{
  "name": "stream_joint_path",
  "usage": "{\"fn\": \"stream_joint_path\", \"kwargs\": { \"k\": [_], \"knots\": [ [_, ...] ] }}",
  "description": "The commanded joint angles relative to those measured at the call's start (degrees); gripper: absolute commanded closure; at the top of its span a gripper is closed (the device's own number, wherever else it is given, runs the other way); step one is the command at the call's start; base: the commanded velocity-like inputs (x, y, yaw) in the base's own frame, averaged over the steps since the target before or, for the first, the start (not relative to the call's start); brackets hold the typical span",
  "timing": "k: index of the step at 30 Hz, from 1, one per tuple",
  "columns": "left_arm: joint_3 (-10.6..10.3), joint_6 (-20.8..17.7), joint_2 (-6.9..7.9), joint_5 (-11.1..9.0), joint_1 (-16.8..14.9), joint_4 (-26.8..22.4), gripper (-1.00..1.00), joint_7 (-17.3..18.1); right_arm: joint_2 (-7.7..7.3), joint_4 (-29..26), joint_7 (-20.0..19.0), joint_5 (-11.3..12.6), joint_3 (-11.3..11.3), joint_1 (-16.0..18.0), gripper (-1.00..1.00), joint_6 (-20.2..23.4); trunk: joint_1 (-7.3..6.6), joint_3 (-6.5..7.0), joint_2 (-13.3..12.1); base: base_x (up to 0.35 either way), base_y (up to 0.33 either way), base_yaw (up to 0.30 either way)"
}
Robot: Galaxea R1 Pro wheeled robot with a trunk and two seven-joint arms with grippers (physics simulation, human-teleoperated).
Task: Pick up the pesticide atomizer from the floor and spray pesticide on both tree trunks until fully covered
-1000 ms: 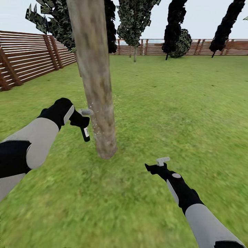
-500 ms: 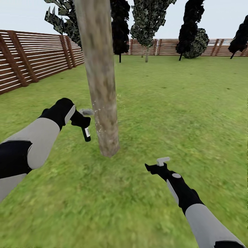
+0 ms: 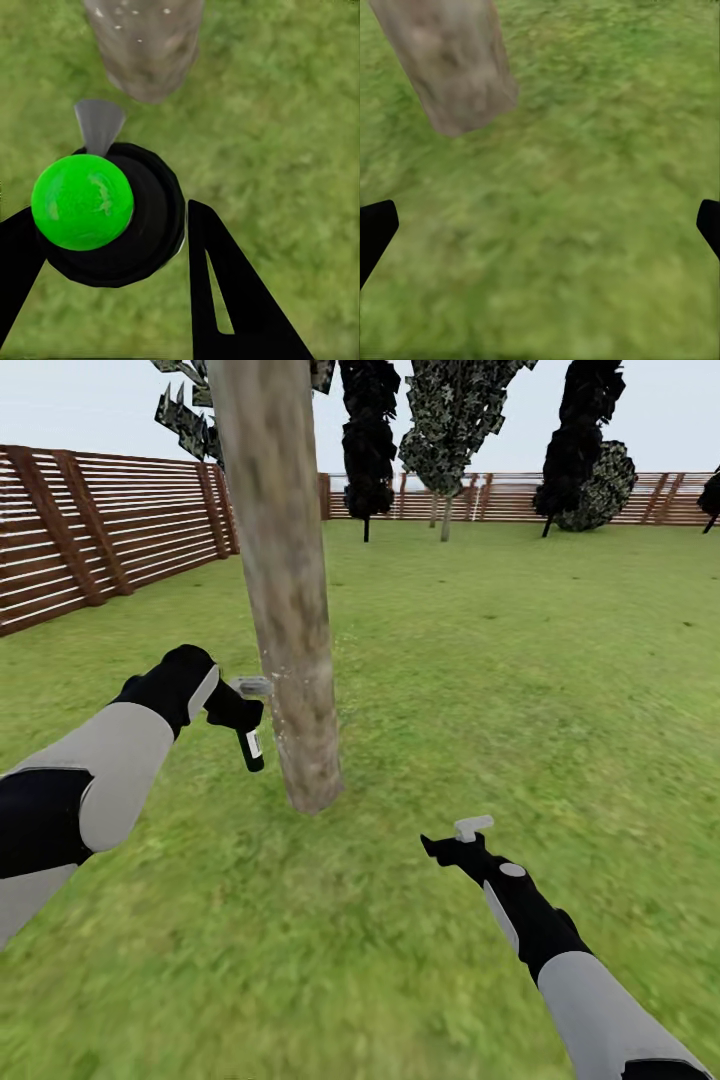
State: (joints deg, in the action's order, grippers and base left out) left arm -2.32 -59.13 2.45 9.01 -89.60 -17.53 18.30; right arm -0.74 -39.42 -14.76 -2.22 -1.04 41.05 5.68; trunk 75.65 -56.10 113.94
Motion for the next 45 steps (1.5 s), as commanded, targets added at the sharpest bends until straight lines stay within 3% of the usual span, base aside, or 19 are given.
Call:
{"fn": "stream_joint_path", "kwargs": {
  "k": [1,11,21,29,33,34,35,37,39,45],
  "knots": [
    [-0.23,-0.11,0.01,0.57,-0.05,-0.04,1.00,0.60,-0.05,-0.13,-0.09,-0.21,-0.10,0.00,-1.00,0.29,-0.01,-0.05,0.02,0.000,-0.275,0.276],
    [-0.16,-0.03,0.32,0.57,0.16,0.04,1.00,0.60,-0.05,-0.06,-0.09,-0.24,-0.10,0.00,-1.00,0.29,-0.01,-0.05,0.02,0.000,-0.275,0.220],
    [0.13,0.80,0.41,0.92,8.98,-0.77,1.00,0.06,-0.05,-0.04,-0.09,-0.24,-0.23,0.00,-1.00,0.32,-0.01,-0.05,0.02,0.000,-0.275,0.003],
    [0.61,0.97,0.79,0.84,11.05,-0.97,1.00,-0.26,-0.05,0.30,-0.18,-0.32,-0.36,0.00,-1.00,0.21,-0.01,-0.05,0.02,0.060,-0.221,0.000],
    [0.73,2.34,2.39,0.76,11.58,-1.08,1.00,-0.30,-0.05,0.39,-0.18,-0.33,-0.37,0.00,-1.00,0.21,-0.01,-0.05,0.02,0.072,-0.028,0.000],
    [0.78,3.87,3.61,0.51,12.63,-1.07,1.00,-0.35,-0.05,0.39,-0.18,-0.33,-0.37,0.00,-1.00,0.21,-0.01,-0.05,0.02,0.007,-0.001,0.000],
    [0.81,4.38,3.87,0.44,13.19,-1.09,1.00,-0.36,-0.05,0.40,-0.18,-0.33,-0.37,0.00,-1.00,0.21,-0.01,-0.05,0.02,0.003,0.000,0.000],
    [2.20,7.69,3.99,0.36,13.64,-0.98,1.00,-0.53,-0.05,0.38,-0.18,-0.33,-0.37,0.00,-1.00,0.21,-0.01,-0.05,0.02,0.009,0.000,0.000],
    [6.16,9.73,3.72,0.32,13.74,-0.98,1.00,-3.06,-0.05,0.32,-0.18,-0.33,-0.31,0.00,-1.00,0.21,-0.01,-0.05,0.02,0.209,0.000,0.000],
    [6.88,9.82,3.41,0.54,13.75,-0.67,1.00,-4.66,-0.05,0.02,-0.11,-0.28,-0.14,0.00,-1.00,0.28,-0.01,-0.05,0.02,0.051,-0.009,0.000]
  ]
}}
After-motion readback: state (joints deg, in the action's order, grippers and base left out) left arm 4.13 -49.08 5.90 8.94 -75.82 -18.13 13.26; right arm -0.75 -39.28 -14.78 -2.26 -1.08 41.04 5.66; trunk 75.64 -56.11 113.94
